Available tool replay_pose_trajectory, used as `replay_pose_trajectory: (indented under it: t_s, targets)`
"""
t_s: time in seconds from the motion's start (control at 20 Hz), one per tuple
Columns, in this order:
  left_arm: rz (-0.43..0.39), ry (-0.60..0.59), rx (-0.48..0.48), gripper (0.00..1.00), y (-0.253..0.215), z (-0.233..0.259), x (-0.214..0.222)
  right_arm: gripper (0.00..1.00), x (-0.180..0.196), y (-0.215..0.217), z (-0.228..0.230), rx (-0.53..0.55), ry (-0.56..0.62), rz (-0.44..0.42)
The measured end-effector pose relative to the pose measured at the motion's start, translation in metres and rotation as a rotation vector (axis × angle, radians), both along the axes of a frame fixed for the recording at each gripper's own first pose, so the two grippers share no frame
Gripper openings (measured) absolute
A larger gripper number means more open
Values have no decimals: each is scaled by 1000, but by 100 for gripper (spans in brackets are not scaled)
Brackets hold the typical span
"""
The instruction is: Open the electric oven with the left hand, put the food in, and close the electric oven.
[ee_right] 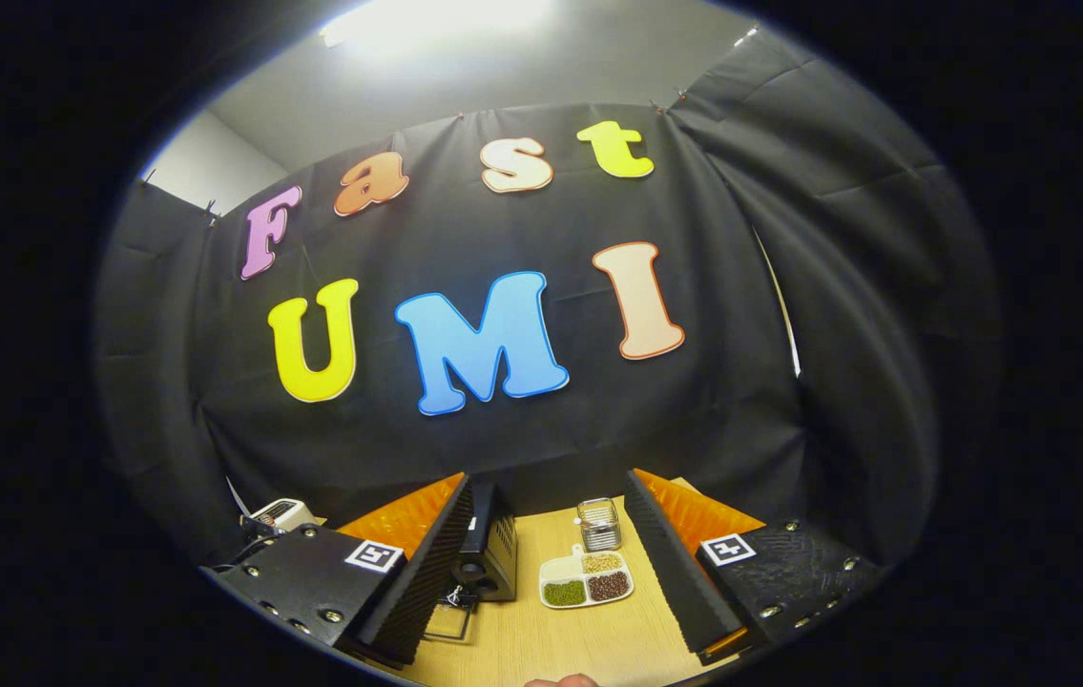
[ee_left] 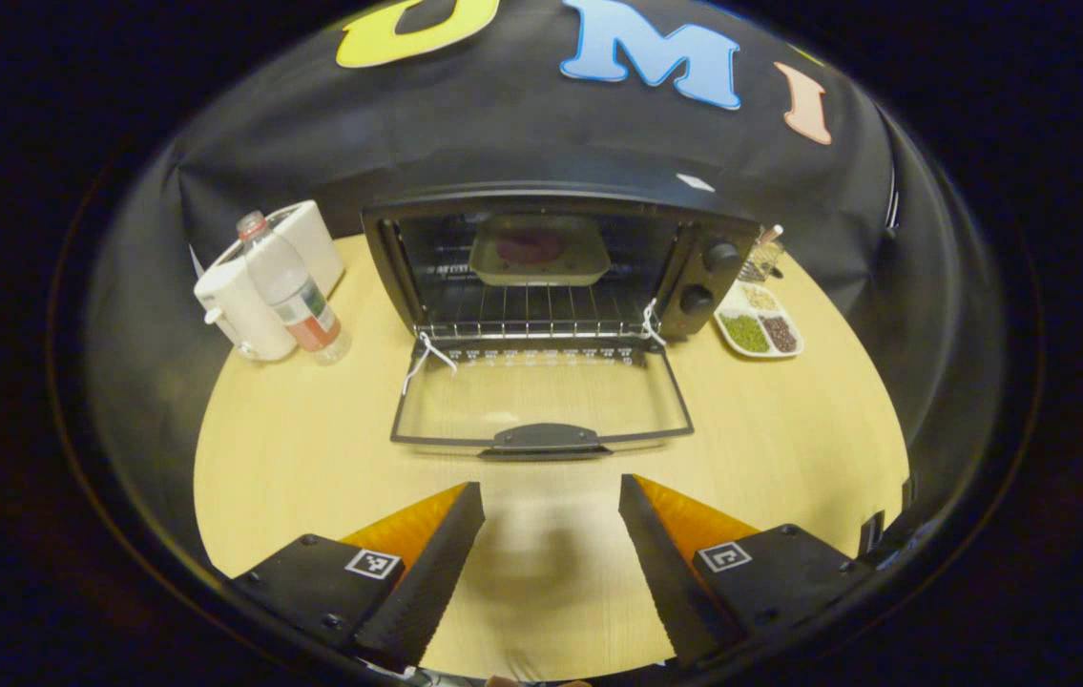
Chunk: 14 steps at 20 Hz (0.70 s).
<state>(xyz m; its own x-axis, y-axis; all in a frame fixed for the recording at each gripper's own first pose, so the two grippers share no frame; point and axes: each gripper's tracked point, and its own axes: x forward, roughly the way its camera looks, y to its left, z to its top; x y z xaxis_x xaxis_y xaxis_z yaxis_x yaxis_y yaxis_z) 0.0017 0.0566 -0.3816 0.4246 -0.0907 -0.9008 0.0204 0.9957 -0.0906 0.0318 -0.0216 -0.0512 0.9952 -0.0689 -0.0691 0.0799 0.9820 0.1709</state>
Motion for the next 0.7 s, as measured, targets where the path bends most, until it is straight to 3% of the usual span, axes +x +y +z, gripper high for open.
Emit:
replay_pose_trajectory:
  t_s: [0.35,0.7]
  targets:
    - [-47,189,10,100,0,-61,8,98,2,-13,-10,-12,32,-39]
    - [-39,253,26,98,2,-94,21,98,9,-20,-15,-20,54,-62]
